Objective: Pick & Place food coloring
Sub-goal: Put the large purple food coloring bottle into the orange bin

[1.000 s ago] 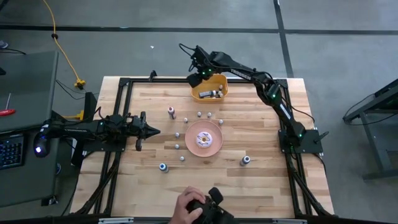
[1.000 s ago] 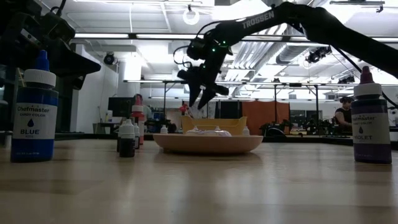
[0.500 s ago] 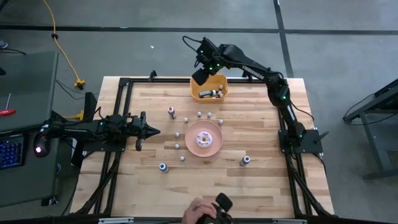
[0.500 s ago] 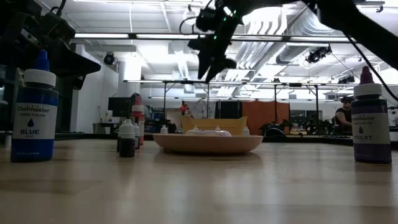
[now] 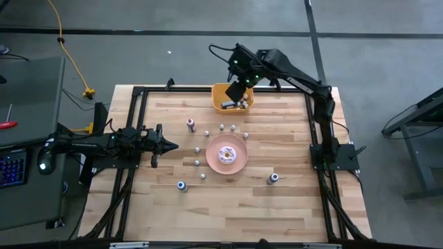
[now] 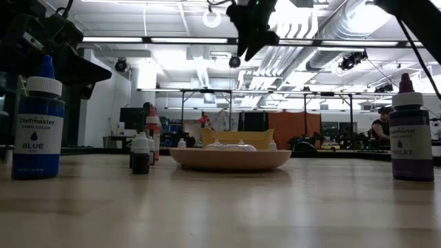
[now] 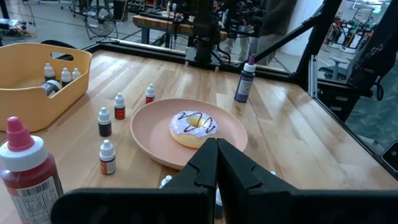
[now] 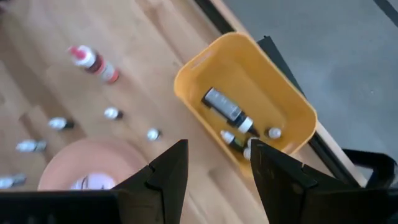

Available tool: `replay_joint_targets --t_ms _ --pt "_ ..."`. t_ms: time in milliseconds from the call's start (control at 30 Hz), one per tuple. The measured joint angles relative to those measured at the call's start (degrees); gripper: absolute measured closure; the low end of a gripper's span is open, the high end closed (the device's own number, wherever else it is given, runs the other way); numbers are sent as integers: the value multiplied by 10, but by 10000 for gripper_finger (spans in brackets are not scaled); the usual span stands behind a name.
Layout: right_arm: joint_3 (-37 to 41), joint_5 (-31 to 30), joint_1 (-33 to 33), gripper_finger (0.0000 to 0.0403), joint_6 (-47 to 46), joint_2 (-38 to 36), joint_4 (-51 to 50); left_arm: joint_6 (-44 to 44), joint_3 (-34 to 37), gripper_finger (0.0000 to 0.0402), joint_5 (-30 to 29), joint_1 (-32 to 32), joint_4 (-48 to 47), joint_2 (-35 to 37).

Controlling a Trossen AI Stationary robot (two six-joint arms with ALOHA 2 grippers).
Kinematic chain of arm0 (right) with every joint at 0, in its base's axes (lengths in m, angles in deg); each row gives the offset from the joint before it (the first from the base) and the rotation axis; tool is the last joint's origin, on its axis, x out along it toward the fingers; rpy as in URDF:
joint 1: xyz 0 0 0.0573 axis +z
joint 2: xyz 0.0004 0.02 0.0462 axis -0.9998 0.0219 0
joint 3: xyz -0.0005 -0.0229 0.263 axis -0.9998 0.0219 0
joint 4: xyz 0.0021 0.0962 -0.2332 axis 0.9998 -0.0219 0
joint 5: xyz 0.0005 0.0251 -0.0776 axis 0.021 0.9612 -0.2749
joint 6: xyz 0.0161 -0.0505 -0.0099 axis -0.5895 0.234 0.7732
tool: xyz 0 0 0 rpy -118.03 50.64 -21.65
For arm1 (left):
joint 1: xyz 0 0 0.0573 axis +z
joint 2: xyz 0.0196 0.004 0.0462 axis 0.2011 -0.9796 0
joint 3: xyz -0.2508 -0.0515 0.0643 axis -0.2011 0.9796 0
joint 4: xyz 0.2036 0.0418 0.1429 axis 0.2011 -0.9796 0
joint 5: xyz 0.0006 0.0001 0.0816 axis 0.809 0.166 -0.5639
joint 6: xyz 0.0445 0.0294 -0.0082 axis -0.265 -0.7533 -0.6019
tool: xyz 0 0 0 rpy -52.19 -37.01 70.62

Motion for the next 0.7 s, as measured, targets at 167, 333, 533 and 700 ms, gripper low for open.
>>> replay_joint_targets --t_ms 167,333,533,700 --pt "0 -25 33 239 -5 -29 -58 0 0 401 0 0 0 0" --pt "32 -55 65 239 -42 -68 -94 0 0 401 0 0 0 0" --pt "154 -64 100 239 -139 -147 -98 0 0 401 0 0 0 0" --pt "305 -33 131 239 -249 -239 -79 0 0 401 0 0 0 0"
